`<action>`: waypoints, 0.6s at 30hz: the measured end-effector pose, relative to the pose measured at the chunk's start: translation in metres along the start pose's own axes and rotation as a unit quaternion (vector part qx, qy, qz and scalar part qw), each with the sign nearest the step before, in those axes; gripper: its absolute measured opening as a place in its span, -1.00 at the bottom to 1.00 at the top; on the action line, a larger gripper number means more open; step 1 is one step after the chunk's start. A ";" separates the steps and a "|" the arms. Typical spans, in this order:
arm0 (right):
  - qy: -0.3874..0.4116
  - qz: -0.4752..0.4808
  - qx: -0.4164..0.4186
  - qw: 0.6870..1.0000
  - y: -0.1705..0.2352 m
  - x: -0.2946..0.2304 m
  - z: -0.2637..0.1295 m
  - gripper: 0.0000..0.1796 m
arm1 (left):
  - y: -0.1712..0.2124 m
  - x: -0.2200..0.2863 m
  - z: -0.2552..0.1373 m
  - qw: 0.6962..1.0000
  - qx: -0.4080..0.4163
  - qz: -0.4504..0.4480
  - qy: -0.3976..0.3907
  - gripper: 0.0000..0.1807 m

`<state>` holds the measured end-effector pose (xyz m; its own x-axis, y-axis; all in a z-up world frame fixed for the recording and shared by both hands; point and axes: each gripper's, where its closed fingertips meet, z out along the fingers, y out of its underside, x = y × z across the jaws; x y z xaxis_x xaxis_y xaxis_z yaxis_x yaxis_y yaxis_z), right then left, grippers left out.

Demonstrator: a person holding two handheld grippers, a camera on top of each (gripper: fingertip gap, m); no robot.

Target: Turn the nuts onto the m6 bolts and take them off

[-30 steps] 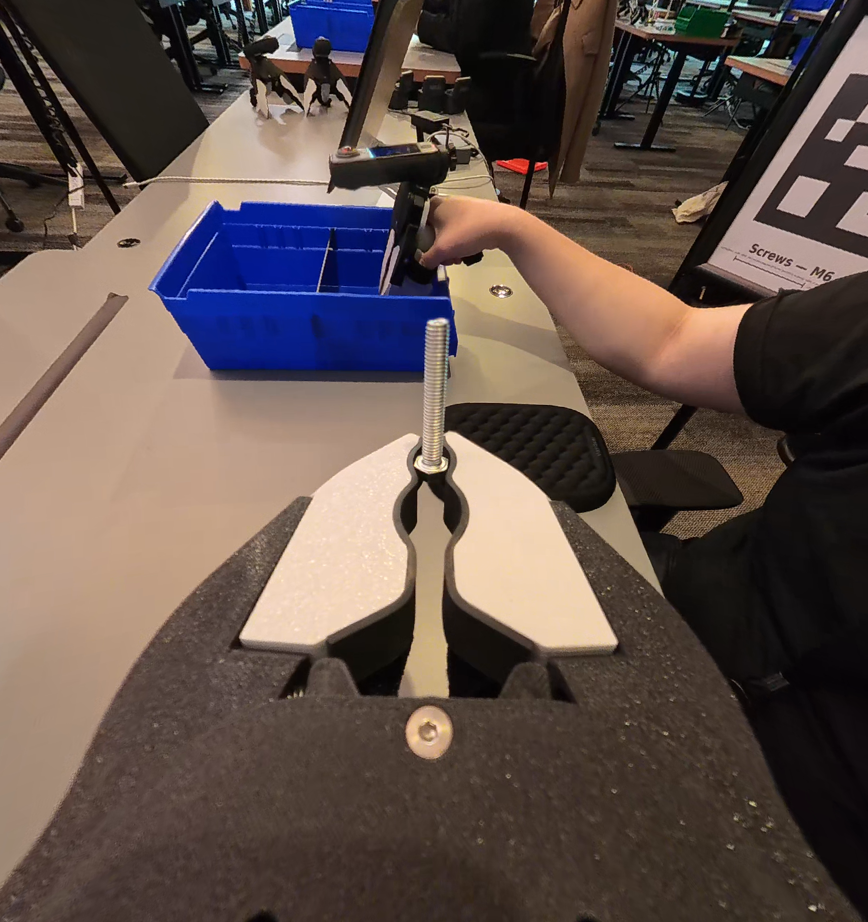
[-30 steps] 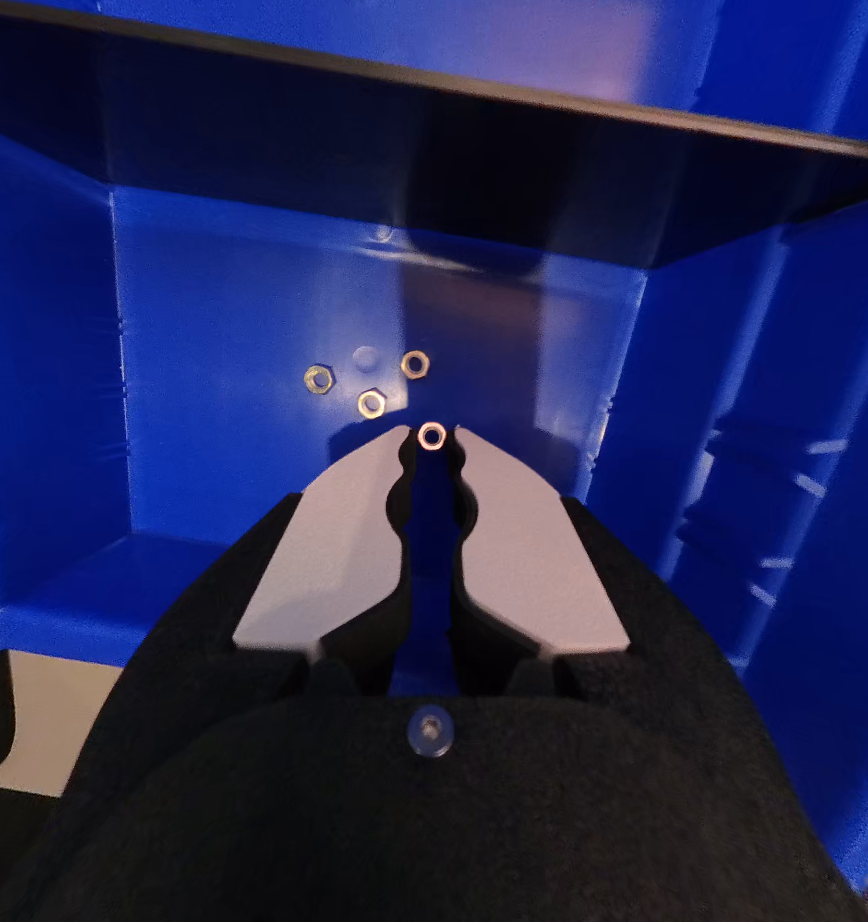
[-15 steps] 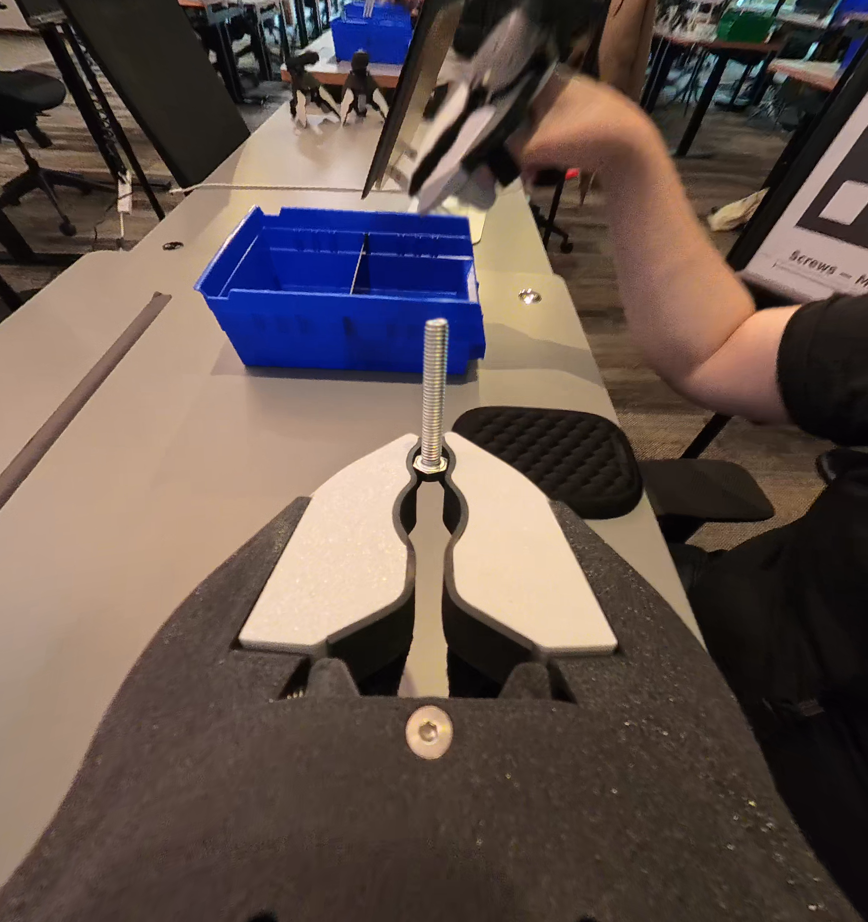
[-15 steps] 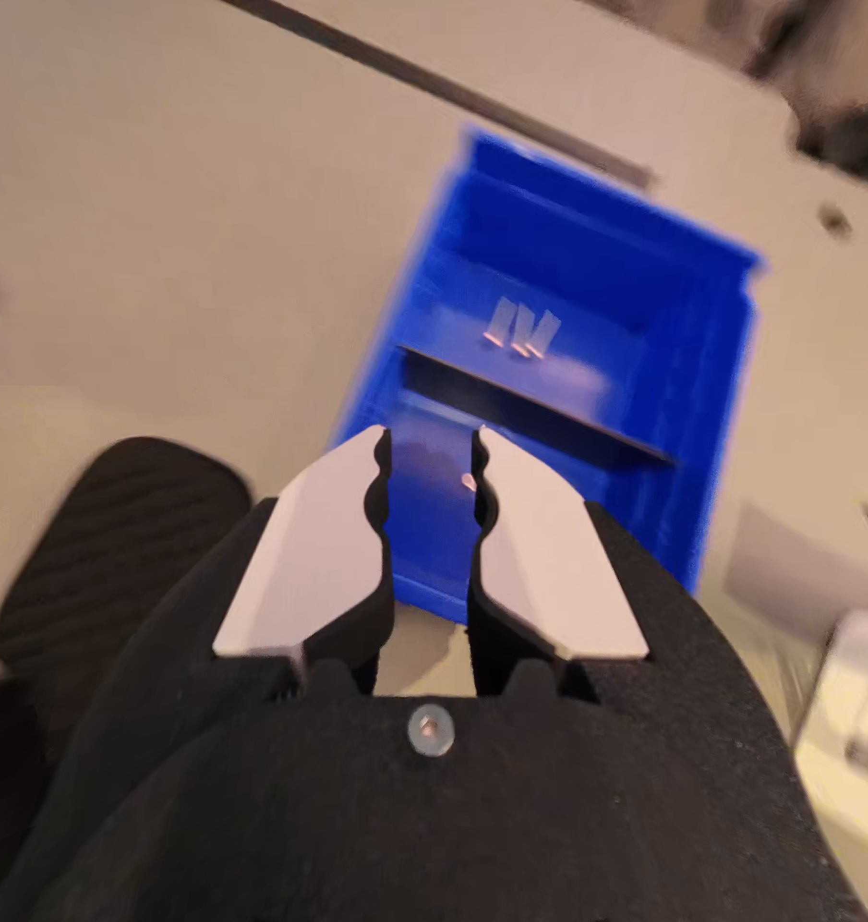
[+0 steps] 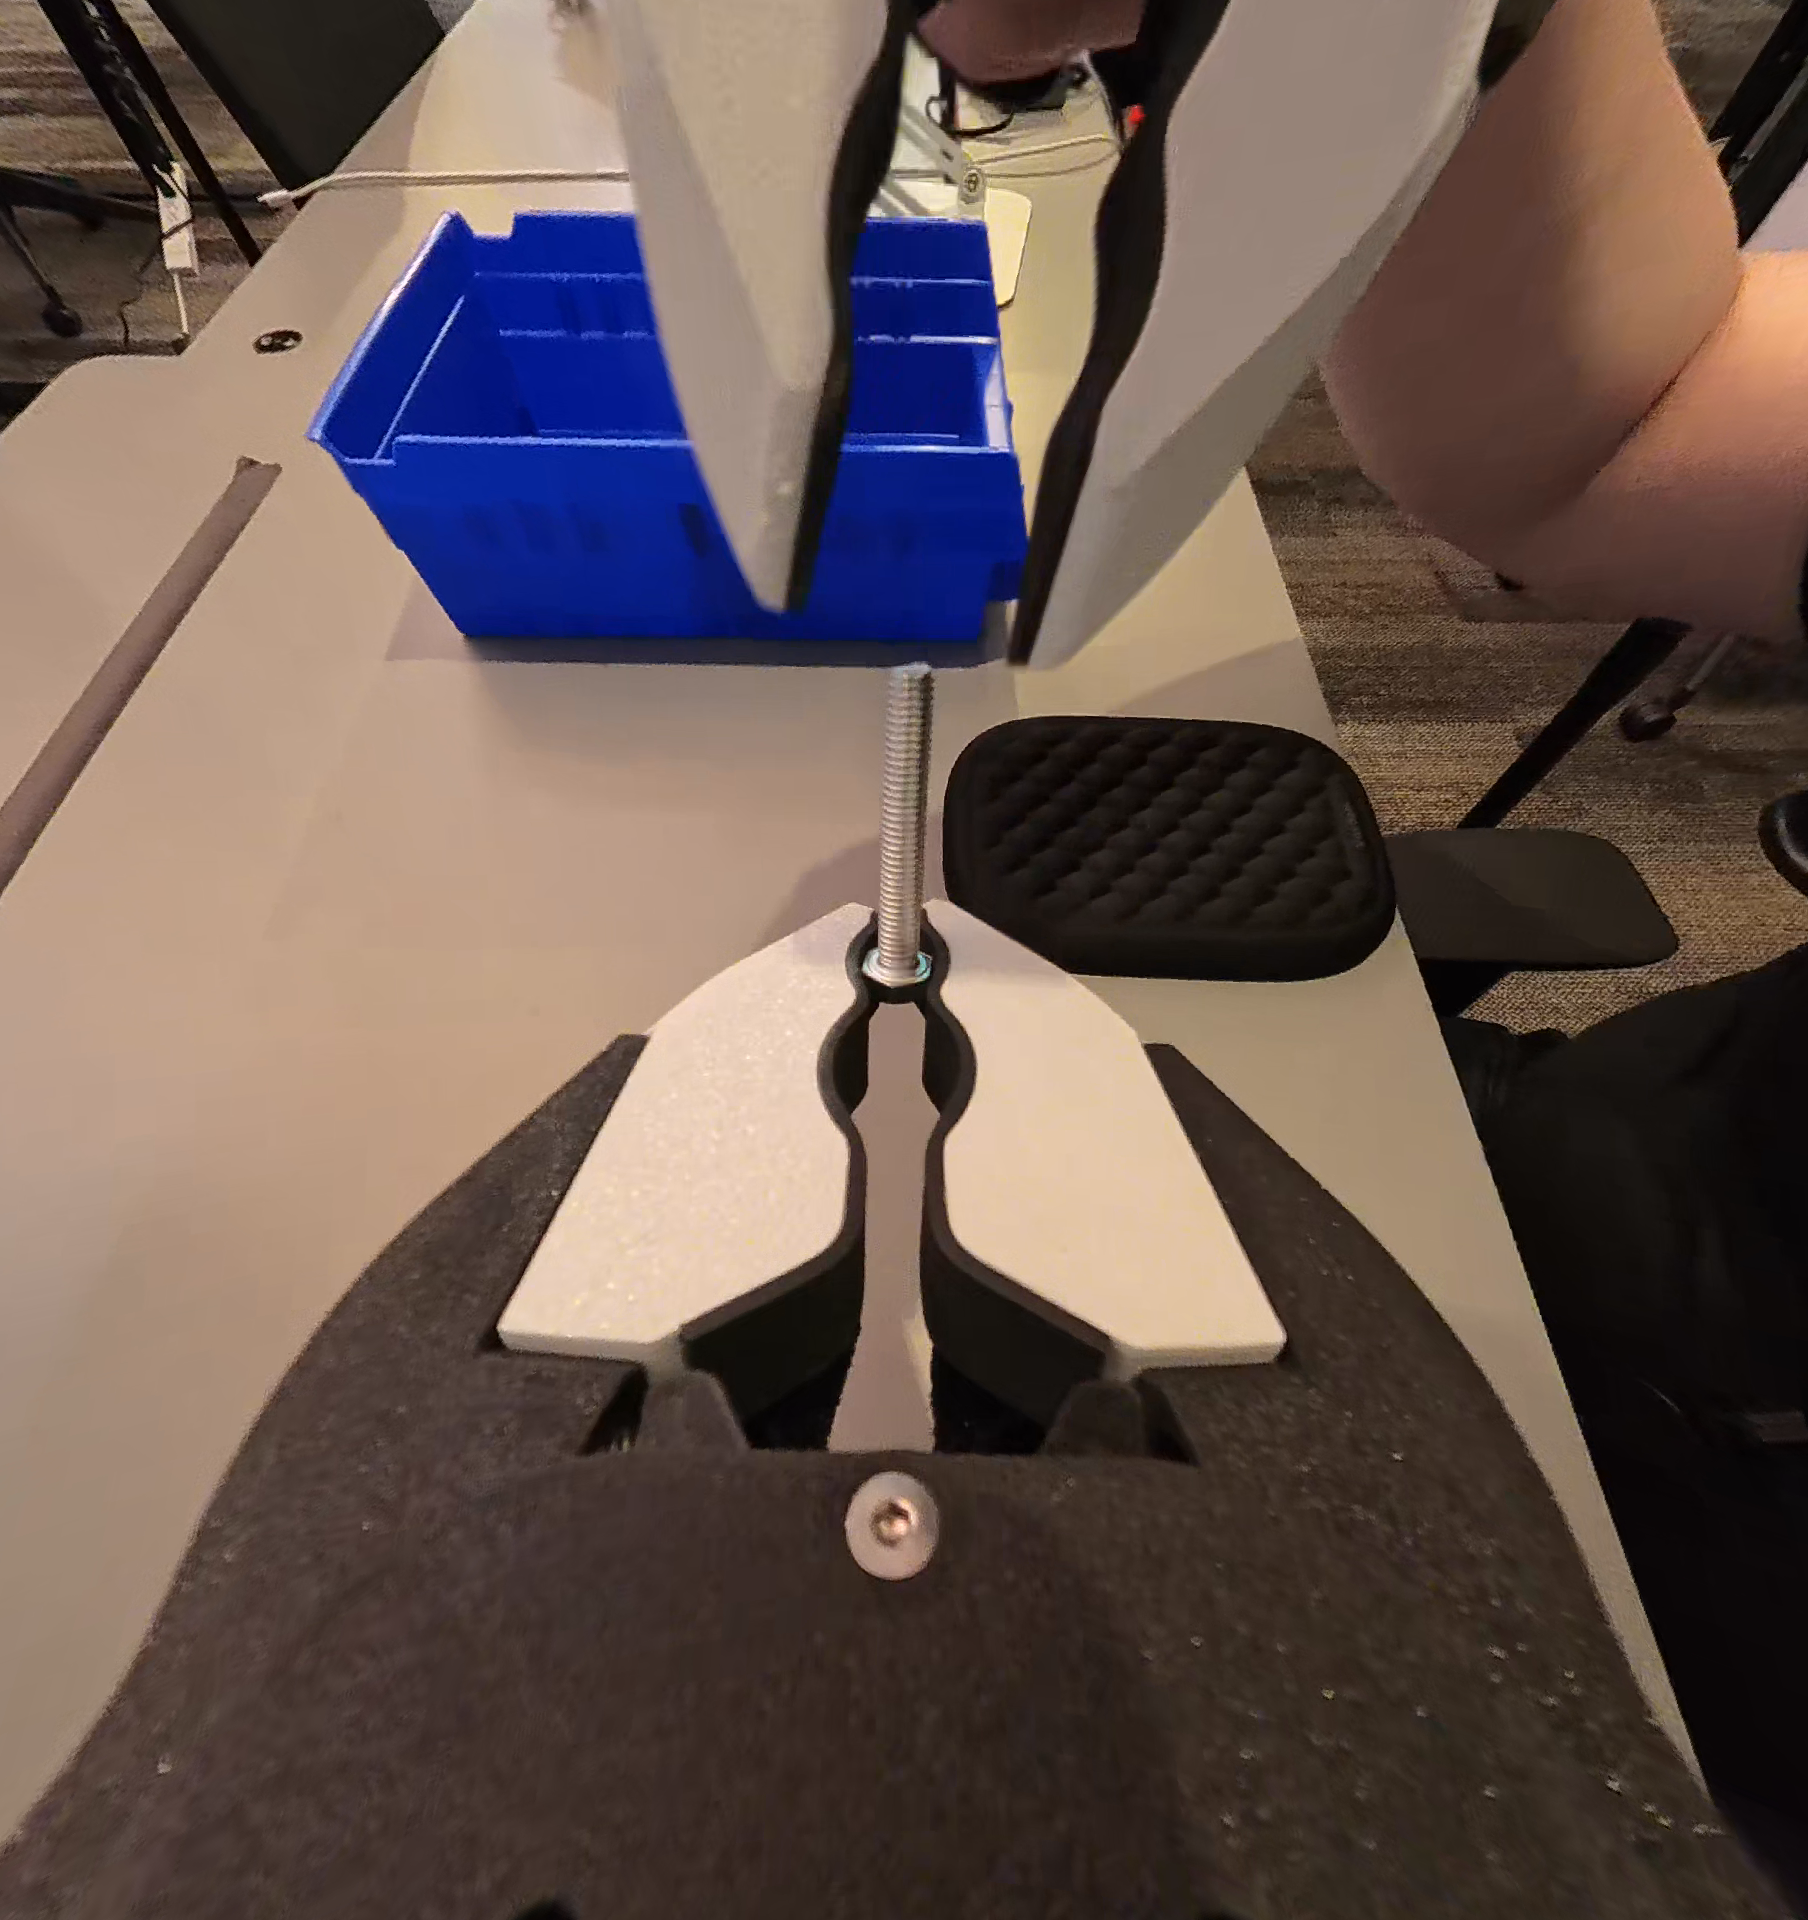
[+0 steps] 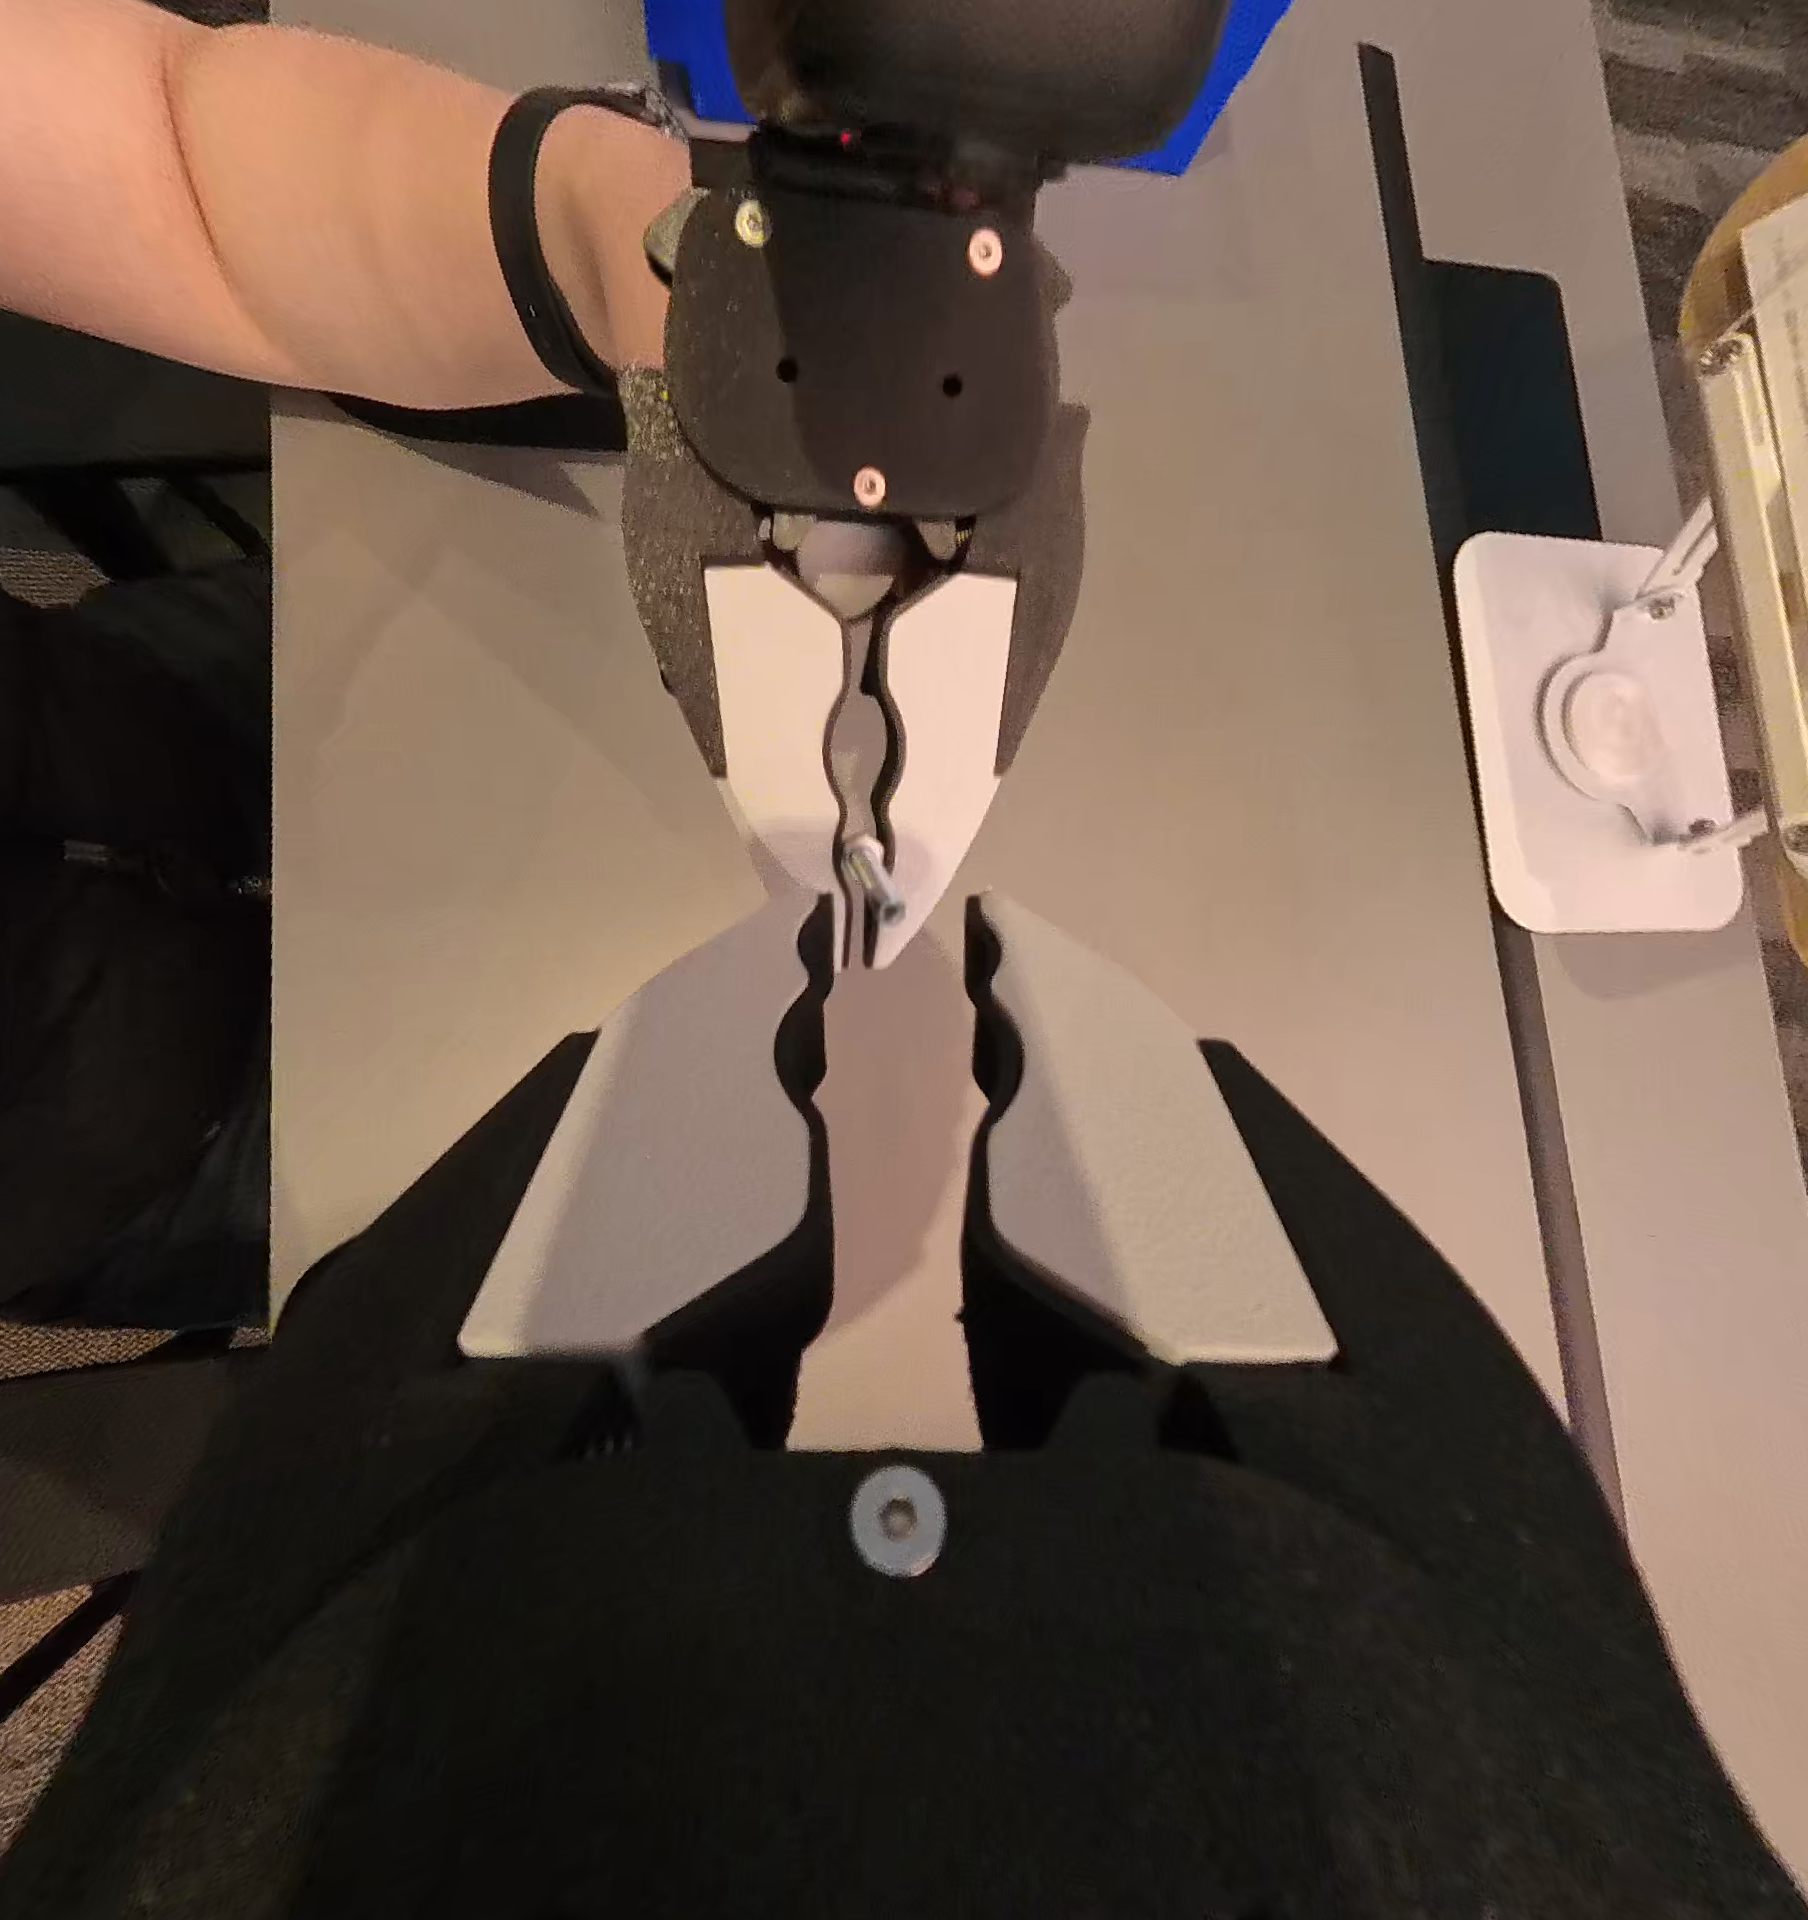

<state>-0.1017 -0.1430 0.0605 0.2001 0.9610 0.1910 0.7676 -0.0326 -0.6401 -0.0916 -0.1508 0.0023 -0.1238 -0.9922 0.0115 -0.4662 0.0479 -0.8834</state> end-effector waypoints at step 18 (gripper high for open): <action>0.013 0.041 0.147 0.988 -0.016 0.000 0.013 -0.89 | -0.031 -0.004 -0.016 0.995 0.100 0.001 -0.025 -0.95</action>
<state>-0.1223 -0.1388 0.0609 0.2732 0.9508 0.1459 0.5382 -0.0254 -0.8425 -0.0906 -0.1466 0.0366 -0.0793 -0.9968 -0.0096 -0.2825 0.0317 -0.9587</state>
